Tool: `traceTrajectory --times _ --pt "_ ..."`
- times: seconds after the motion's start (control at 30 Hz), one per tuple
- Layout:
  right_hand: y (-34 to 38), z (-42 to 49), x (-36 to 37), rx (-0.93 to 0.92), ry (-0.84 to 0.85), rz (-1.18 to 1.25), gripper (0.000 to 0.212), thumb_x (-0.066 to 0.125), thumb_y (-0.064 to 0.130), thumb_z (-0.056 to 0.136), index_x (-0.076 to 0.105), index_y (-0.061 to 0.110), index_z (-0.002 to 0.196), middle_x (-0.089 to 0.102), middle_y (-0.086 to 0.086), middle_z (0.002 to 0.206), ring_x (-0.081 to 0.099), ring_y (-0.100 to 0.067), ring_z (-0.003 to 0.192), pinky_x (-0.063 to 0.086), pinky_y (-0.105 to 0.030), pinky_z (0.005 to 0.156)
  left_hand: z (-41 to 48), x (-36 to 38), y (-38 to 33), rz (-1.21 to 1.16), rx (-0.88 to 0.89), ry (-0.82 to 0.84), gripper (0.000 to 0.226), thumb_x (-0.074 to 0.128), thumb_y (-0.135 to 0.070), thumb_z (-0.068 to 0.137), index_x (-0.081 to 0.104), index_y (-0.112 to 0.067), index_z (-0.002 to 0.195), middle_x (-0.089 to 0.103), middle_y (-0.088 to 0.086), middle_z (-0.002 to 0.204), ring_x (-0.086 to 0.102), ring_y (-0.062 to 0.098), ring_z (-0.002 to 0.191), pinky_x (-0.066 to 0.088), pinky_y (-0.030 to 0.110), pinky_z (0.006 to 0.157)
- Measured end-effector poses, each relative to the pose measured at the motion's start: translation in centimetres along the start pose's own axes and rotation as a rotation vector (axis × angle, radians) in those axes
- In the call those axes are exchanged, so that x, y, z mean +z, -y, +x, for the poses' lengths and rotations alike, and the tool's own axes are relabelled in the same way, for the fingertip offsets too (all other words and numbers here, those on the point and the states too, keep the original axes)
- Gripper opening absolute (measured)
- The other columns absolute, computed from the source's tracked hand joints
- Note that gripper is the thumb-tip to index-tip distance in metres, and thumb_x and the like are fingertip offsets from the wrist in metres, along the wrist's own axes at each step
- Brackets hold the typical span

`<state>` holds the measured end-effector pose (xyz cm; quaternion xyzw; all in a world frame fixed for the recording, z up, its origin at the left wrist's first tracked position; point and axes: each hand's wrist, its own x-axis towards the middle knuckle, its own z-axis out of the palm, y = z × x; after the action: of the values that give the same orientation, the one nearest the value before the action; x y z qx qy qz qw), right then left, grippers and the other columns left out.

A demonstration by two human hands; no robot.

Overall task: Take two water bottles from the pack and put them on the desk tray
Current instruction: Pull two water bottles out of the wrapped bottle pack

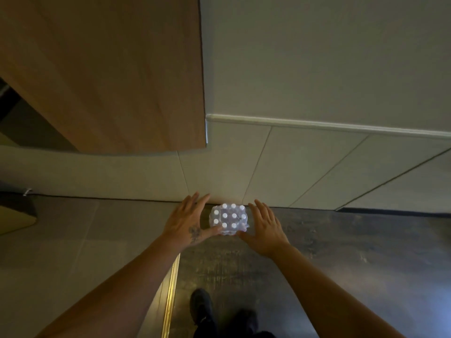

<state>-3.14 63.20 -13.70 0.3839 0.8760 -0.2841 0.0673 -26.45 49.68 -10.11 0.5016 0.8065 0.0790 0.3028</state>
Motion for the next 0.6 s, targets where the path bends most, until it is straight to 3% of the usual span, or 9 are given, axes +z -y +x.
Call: traceTrajectory --times 0.13,0.27,0.4,0.6 --pt "-1.4 3.8 2.1 -0.027 0.040 0.016 0.099 0.064 0.068 0.094 0.019 0.021 0.169 0.020 -0.004 0.178 0.013 -0.025 0.167 0.018 -0.049 0.135 2.9 1.7 1.9 -0.041 -0.023 -0.012 0.116 0.060 -0.089 0.081 0.011 -0.037 0.172 0.008 0.005 0.183 0.009 0.028 0.168 0.020 0.050 0.134" --pt "-4.5 8.0 5.7 -0.018 0.081 0.028 0.098 0.068 0.059 0.095 0.019 0.018 0.170 0.019 -0.006 0.179 0.015 -0.025 0.166 0.021 -0.048 0.133 6.8 5.6 4.0 -0.108 -0.062 -0.041 0.114 0.061 -0.086 0.082 0.013 -0.035 0.172 0.013 0.006 0.182 0.014 0.027 0.167 0.024 0.049 0.133" --pt "-8.8 12.7 12.1 -0.025 0.111 0.035 0.095 0.069 0.054 0.097 0.021 0.014 0.169 0.019 -0.007 0.179 0.015 -0.027 0.166 0.019 -0.046 0.134 12.0 12.0 7.1 -0.183 -0.113 -0.057 0.115 0.063 -0.086 0.081 0.013 -0.037 0.171 0.013 0.004 0.182 0.016 0.028 0.167 0.030 0.054 0.130" --pt "-16.1 21.8 24.4 -0.010 0.164 0.104 0.102 0.071 0.062 0.094 0.018 0.020 0.170 0.017 -0.005 0.180 0.014 -0.027 0.167 0.023 -0.057 0.132 22.0 24.9 13.4 -0.227 -0.154 -0.019 0.115 0.063 -0.088 0.080 0.012 -0.038 0.171 0.011 0.005 0.183 0.017 0.031 0.167 0.033 0.058 0.129"
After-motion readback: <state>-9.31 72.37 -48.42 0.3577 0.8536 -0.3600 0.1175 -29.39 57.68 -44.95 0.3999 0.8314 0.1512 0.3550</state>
